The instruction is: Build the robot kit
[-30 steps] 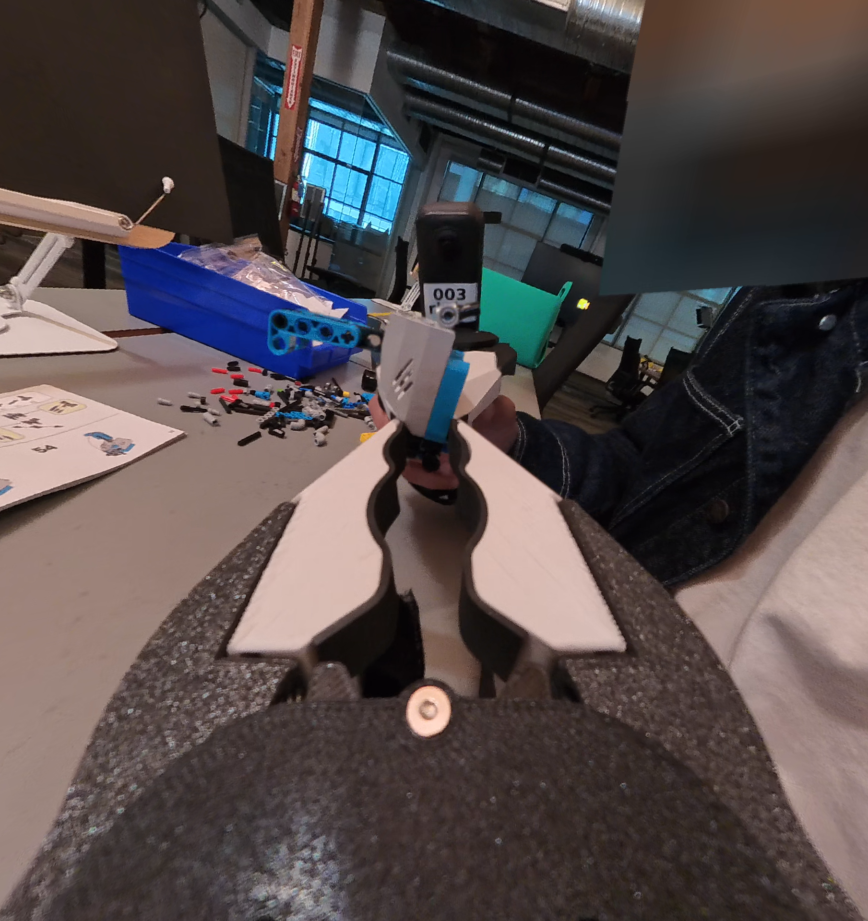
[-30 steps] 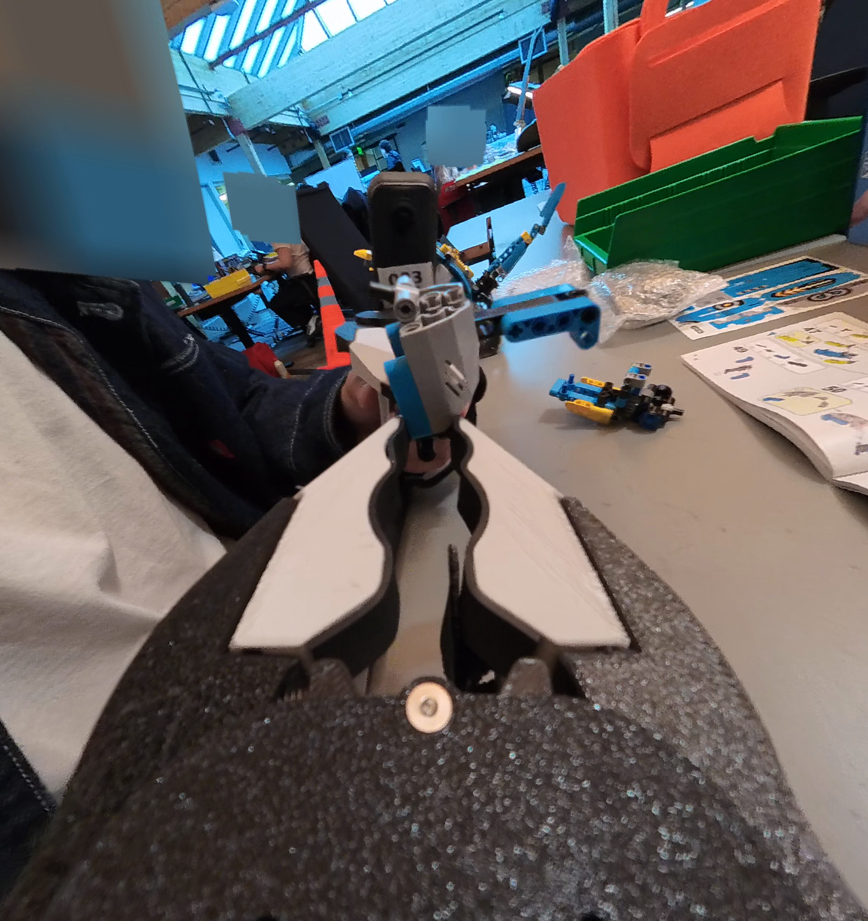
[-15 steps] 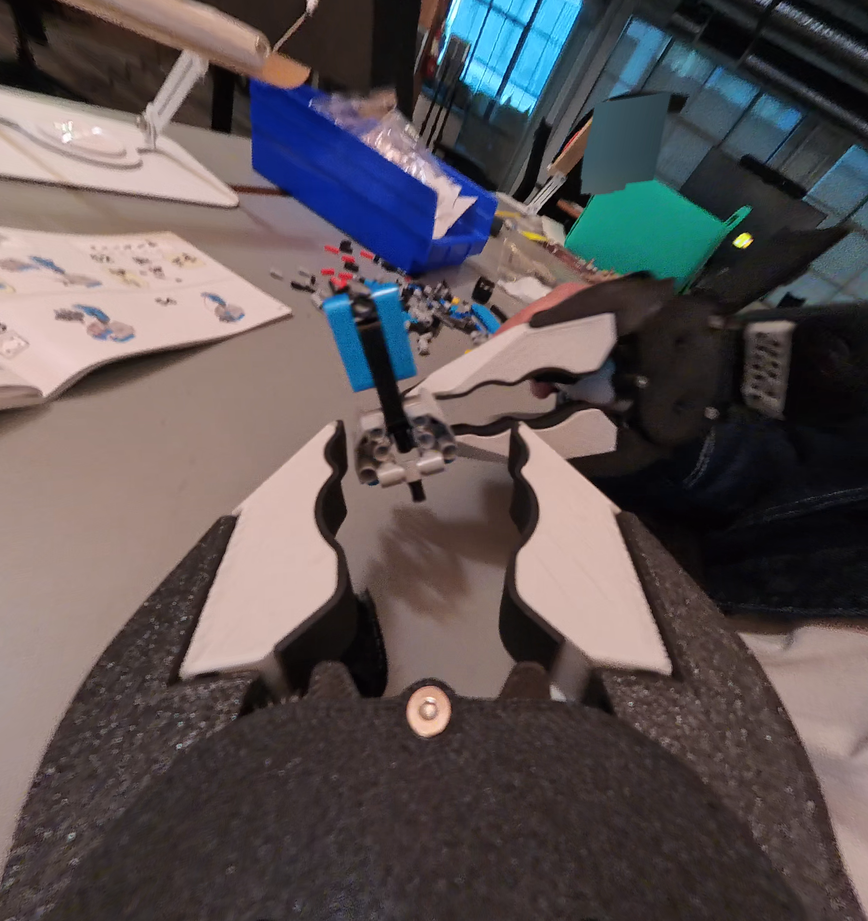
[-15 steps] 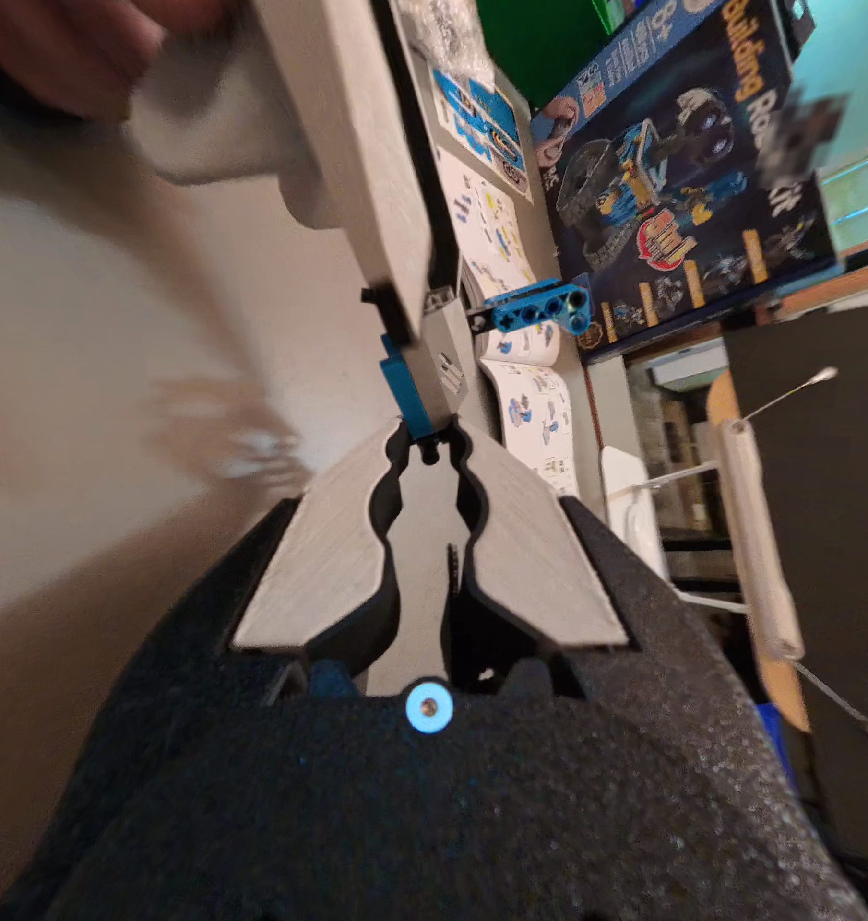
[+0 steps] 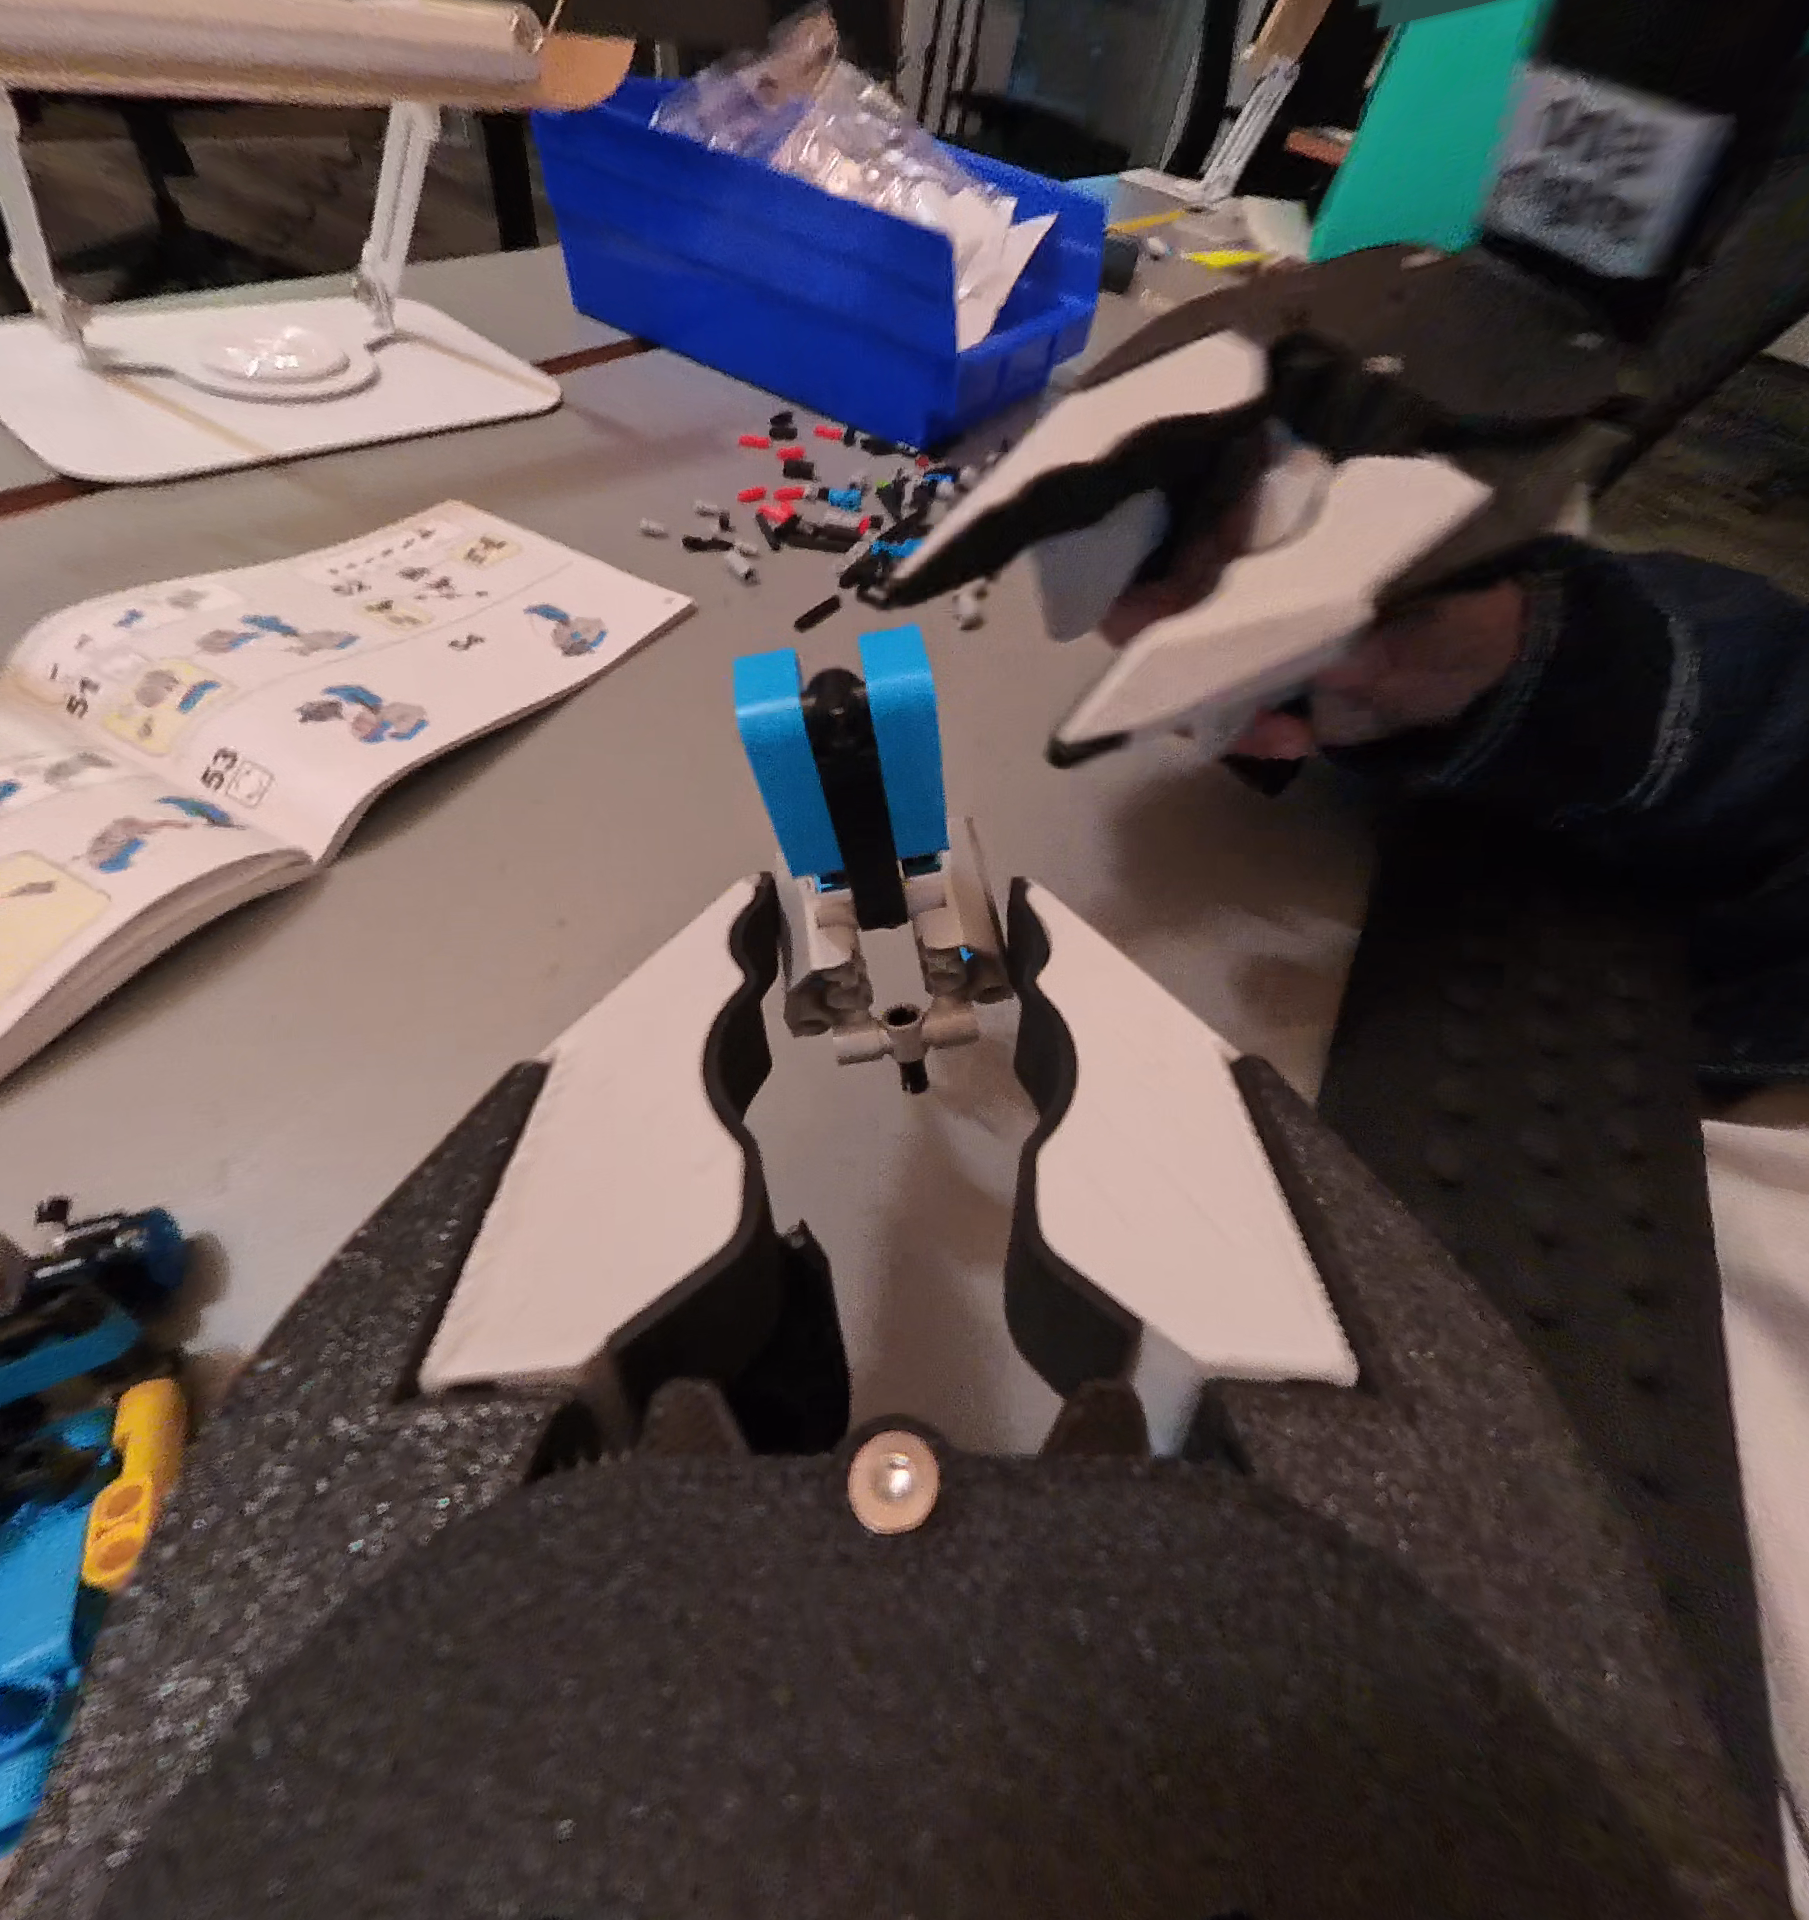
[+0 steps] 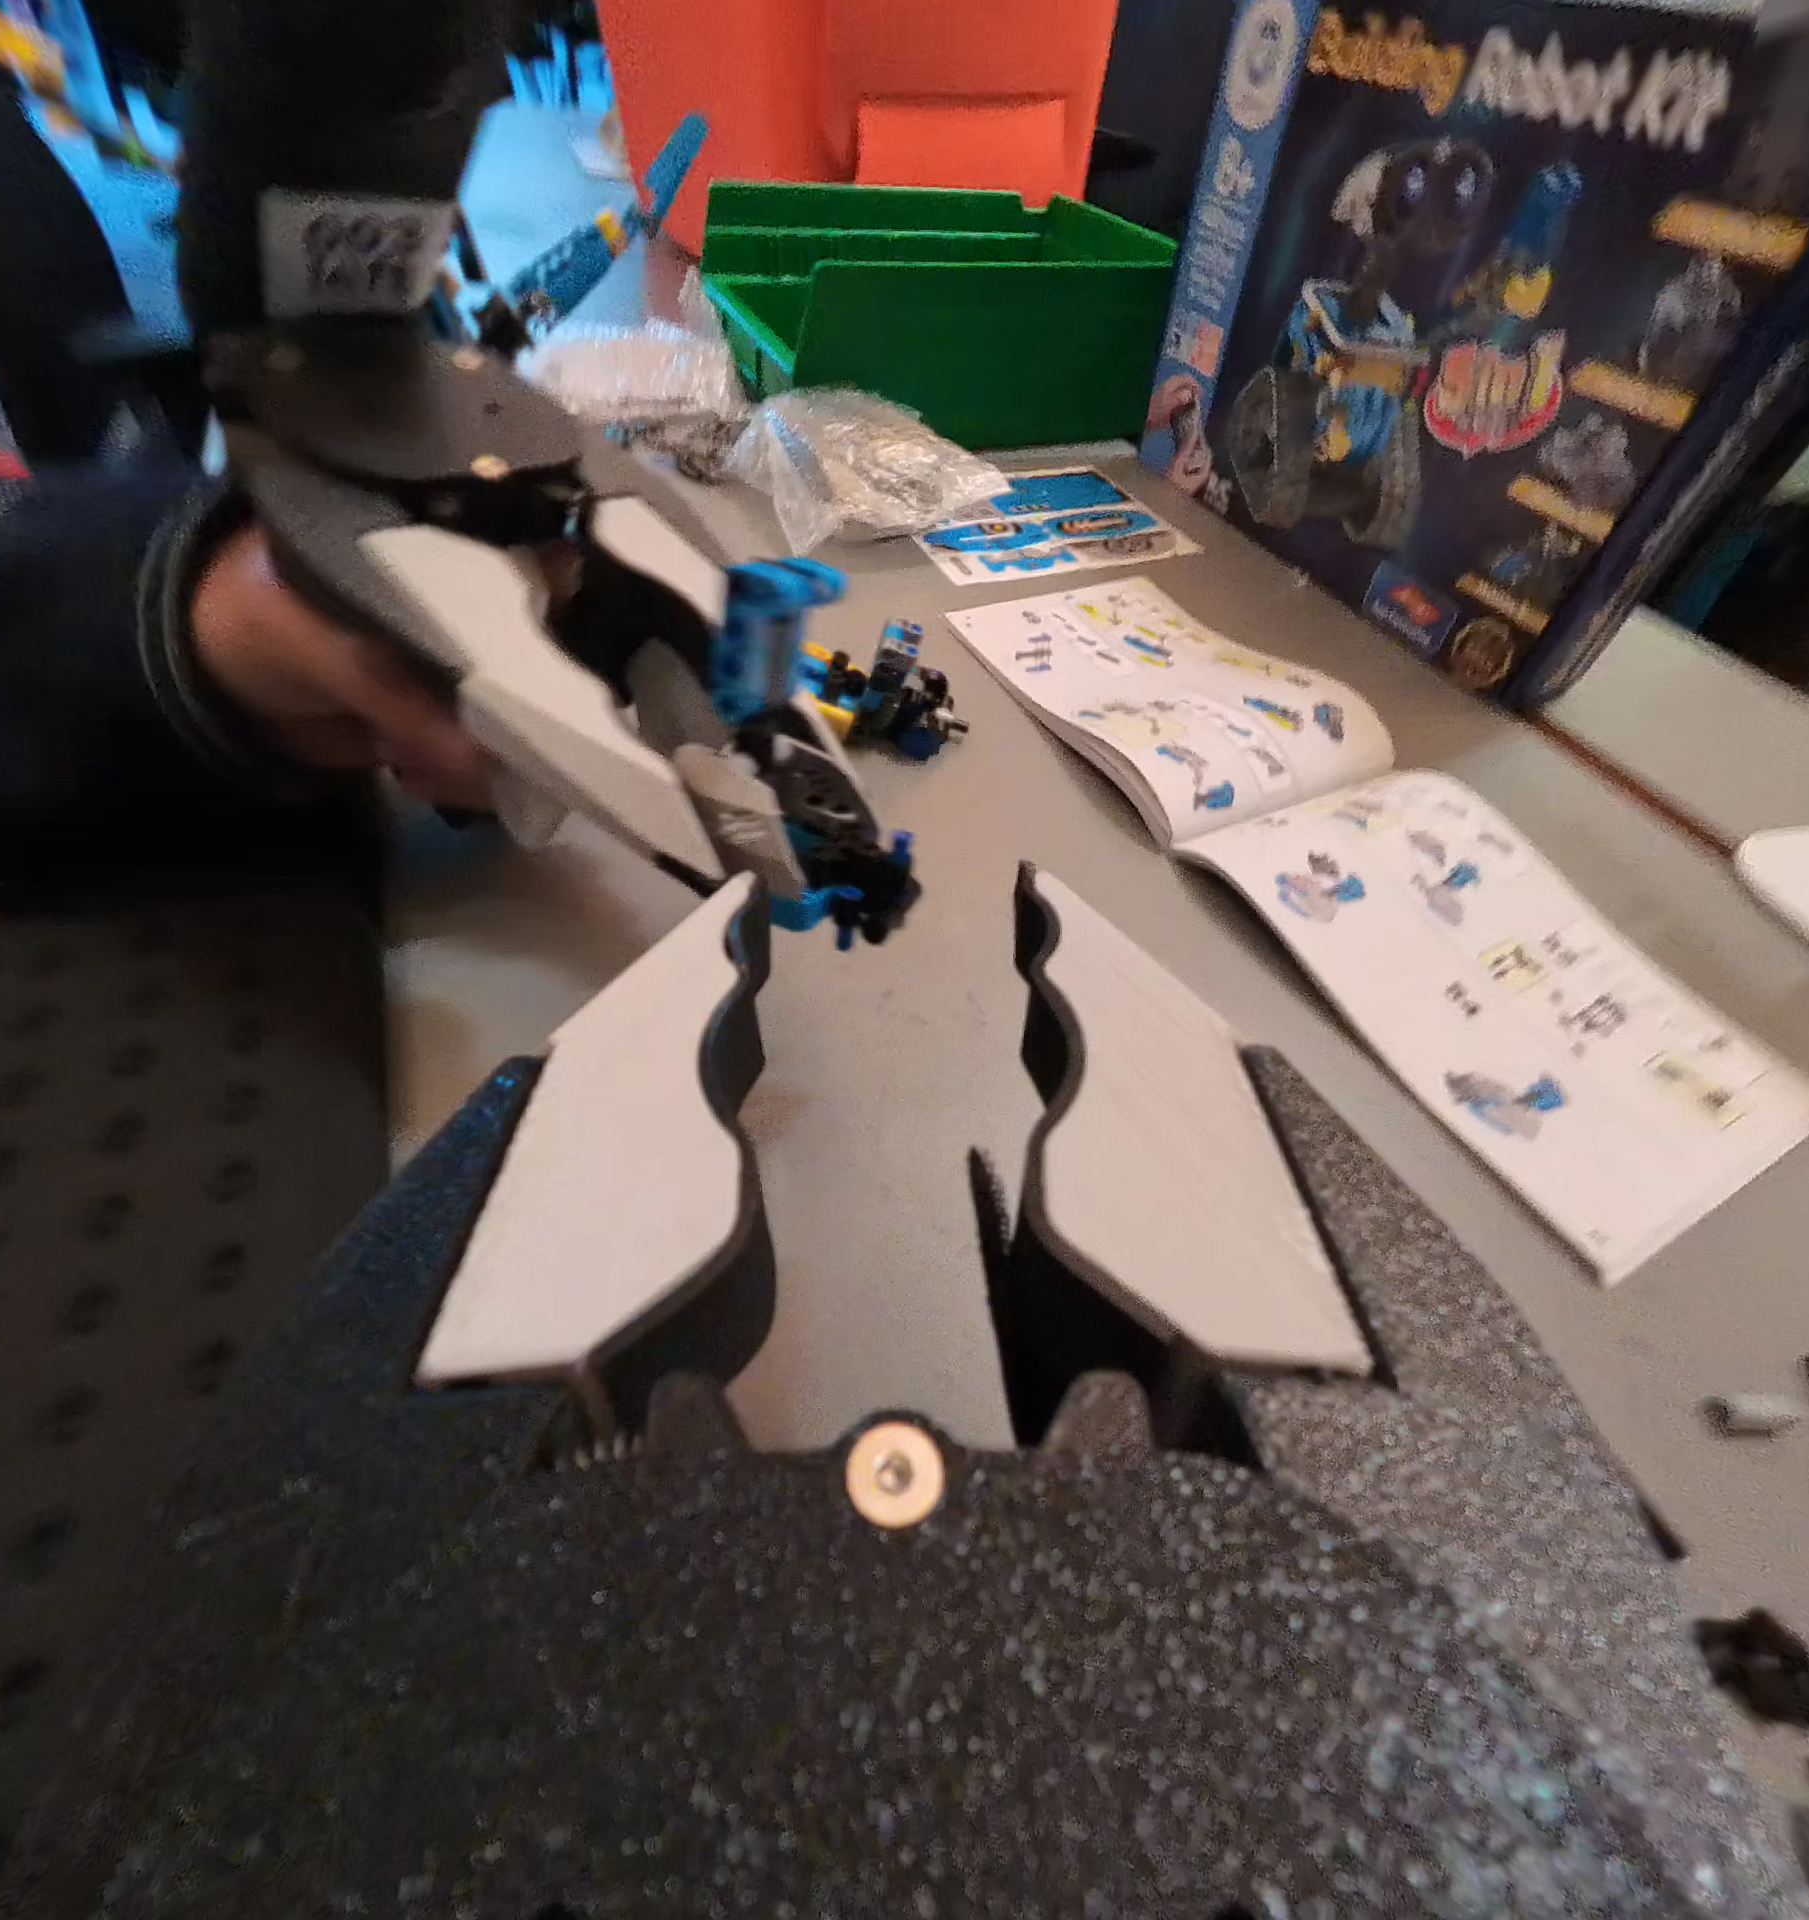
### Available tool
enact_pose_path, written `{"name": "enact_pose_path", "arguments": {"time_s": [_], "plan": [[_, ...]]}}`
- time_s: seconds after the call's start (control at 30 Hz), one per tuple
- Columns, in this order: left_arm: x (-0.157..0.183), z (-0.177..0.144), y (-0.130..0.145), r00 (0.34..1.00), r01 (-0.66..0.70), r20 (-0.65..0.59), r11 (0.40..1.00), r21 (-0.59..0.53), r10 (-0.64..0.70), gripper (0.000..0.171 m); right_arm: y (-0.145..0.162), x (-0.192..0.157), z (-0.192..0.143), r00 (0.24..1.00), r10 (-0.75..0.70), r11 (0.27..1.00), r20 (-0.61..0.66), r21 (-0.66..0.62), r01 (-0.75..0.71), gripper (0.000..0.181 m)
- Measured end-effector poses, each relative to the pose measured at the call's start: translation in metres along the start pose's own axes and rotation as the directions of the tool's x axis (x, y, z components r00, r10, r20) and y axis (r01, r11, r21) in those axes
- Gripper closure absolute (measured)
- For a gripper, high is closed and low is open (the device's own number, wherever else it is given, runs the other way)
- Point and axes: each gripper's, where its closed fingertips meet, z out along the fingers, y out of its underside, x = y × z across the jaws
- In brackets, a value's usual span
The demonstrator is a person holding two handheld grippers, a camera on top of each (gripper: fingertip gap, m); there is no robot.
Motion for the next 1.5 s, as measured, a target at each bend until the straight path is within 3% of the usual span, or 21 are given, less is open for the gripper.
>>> {"name": "enact_pose_path", "arguments": {"time_s": [0.13, 0.33, 0.57, 0.77, 0.8, 1.0, 1.13, 1.23, 1.33, 1.4, 1.5], "plan": [[-0.005, -0.001, -0.001, 0.999, -0.016, 0.038, 1.000, 0.008, 0.016, 0.127, 0.010, 0.038, -0.003, 0.968, 0.251, 0.968, -0.032, 0.010, -0.250, 0.129], [-0.025, -0.003, 0.003, 0.989, 0.132, 0.066, 0.991, 0.021, -0.134, 0.127, 0.030, 0.086, -0.013, 0.861, 0.494, 0.869, -0.117, 0.059, -0.491, 0.130], [-0.032, -0.003, 0.002, 0.980, 0.184, 0.069, 0.982, 0.038, -0.186, 0.127, 0.038, 0.076, -0.001, 0.916, 0.380, 0.922, -0.127, -0.030, -0.386, 0.131], [-0.034, -0.003, 0.000, 0.975, 0.213, 0.055, 0.975, 0.053, -0.216, 0.128, 0.037, 0.037, 0.019, 0.918, 0.391, 0.919, 0.061, -0.090, -0.385, 0.137], [-0.034, -0.003, 0.001, 0.974, 0.221, 0.044, 0.974, 0.046, -0.223, 0.136, 0.038, 0.033, 0.021, 0.919, 0.386, 0.920, 0.076, -0.099, -0.379, 0.137], [-0.029, 0.003, 0.005, 0.979, 0.205, 0.017, 0.979, -0.007, -0.205, 0.136, 0.049, 0.013, 0.033, 0.924, 0.348, 0.930, 0.159, -0.184, -0.319, 0.141], [-0.018, 0.005, -0.003, 0.967, 0.246, -0.078, 0.969, 0.021, -0.244, 0.136, 0.049, -0.007, 0.036, 0.894, 0.370, 0.922, 0.253, -0.221, -0.319, 0.140], [0.002, -0.006, -0.033, 0.903, 0.368, -0.288, 0.919, 0.138, -0.318, 0.137, 0.038, -0.027, 0.035, 0.817, 0.430, 0.902, 0.384, -0.221, -0.371, 0.130], [0.008, -0.020, -0.055, 0.791, 0.526, -0.471, 0.828, 0.196, -0.391, 0.137, 0.013, -0.045, 0.024, 0.717, 0.442, 0.891, 0.539, -0.170, -0.421, 0.133], [0.006, -0.022, -0.057, 0.730, 0.602, -0.523, 0.777, 0.186, -0.440, 0.137, -0.005, -0.045, 0.016, 0.736, 0.375, 0.910, 0.564, -0.070, -0.409, 0.135], [0.008, -0.020, -0.053, 0.671, 0.655, -0.560, 0.742, 0.141, -0.486, 0.137, -0.011, -0.038, 0.016, 0.866, 0.195, 0.967, 0.461, 0.058, -0.248, 0.137]]}}
